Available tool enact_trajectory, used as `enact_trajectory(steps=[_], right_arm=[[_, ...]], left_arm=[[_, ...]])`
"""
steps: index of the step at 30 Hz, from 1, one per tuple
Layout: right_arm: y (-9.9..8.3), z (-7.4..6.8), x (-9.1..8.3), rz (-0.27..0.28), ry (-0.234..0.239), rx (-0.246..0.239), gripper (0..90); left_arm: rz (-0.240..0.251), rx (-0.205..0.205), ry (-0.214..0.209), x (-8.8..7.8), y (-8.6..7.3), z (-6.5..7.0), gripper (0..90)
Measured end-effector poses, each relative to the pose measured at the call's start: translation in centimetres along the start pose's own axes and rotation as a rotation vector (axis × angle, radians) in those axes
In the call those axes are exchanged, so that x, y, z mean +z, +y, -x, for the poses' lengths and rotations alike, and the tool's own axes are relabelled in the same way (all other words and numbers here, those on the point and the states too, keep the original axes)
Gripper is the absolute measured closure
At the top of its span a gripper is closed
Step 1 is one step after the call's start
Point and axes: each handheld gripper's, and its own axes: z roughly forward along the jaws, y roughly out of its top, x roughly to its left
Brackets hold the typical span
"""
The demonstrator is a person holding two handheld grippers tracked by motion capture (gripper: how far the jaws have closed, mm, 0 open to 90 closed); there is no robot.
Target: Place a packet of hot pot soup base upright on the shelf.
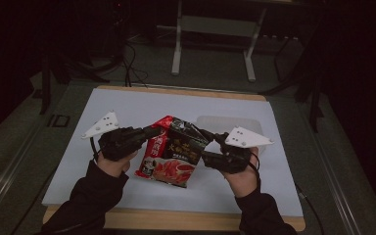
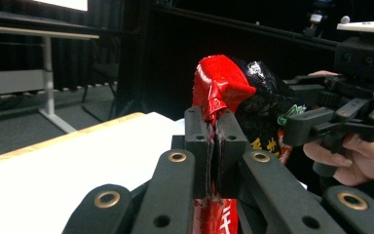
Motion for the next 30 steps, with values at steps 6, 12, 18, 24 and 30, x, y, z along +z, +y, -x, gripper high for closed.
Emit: enact_trajectory(steps=[6,12,18,24,30], right_arm=[[0.0,0.1,0.4,-0.017,0.002,-0.018,64.4],[0.0,0.4,0.6,-0.041,0.054,0.024,72.6],[0.5,0.0,0.6,-0.054,0.034,0.018,75.4],[1.6,-0.6,0.4,-0.049,0.019,-0.006,76.5],[2.8,-1.0,-0.1,-0.048,0.006,-0.046,76.9]], left_arm=[[-0.007,0.000,-0.015,0.2,-0.1,0.2,87.6],[-0.009,0.000,-0.008,0.3,-0.2,0.1,87.5],[-0.016,-0.021,-0.031,0.1,-0.1,-0.4,87.2],[-0.004,-0.014,-0.045,-0.2,0.4,-0.5,86.3],[0.021,-0.020,-0.066,-0.5,0.6,-0.6,76.0]])
